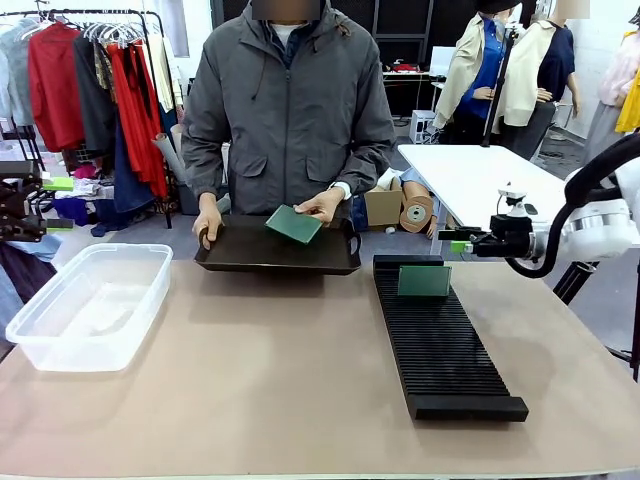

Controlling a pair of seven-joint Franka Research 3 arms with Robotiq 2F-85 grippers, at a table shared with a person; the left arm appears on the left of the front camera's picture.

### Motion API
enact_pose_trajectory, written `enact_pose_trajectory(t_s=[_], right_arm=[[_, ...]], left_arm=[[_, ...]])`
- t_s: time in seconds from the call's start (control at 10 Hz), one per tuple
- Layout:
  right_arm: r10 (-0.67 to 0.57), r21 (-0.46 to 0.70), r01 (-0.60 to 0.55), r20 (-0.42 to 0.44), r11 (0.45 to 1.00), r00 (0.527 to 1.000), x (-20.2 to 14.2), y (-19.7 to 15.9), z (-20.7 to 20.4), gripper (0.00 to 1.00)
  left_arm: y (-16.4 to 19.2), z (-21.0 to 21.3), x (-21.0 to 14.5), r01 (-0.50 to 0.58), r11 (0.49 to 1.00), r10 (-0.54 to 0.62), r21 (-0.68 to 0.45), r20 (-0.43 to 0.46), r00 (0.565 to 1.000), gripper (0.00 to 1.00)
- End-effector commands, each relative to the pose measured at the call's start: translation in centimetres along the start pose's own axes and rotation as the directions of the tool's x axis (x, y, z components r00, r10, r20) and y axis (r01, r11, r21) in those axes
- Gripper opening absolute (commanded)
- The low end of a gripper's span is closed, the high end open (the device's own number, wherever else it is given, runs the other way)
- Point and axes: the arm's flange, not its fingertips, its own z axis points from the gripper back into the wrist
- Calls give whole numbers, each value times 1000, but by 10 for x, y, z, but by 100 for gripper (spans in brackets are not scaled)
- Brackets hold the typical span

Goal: Sort PCBs into racks and boxes based on the side picked up.
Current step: Pick up the Blank PCB handed by the Human.

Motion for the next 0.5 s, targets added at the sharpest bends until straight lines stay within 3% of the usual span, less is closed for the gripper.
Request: enact_pose_trajectory(t_s=[0.0,0.4], right_arm=[[-180,18,180,-28,983,983,13,43,-9,100],[-519,24,520,-16,854,854,39,98,-21,100]], left_arm=[[-2,1,1,-3,1000,3,1,-7,1000,100],[-2,1,1,-3,1000,3,1,-7,1000,100]])
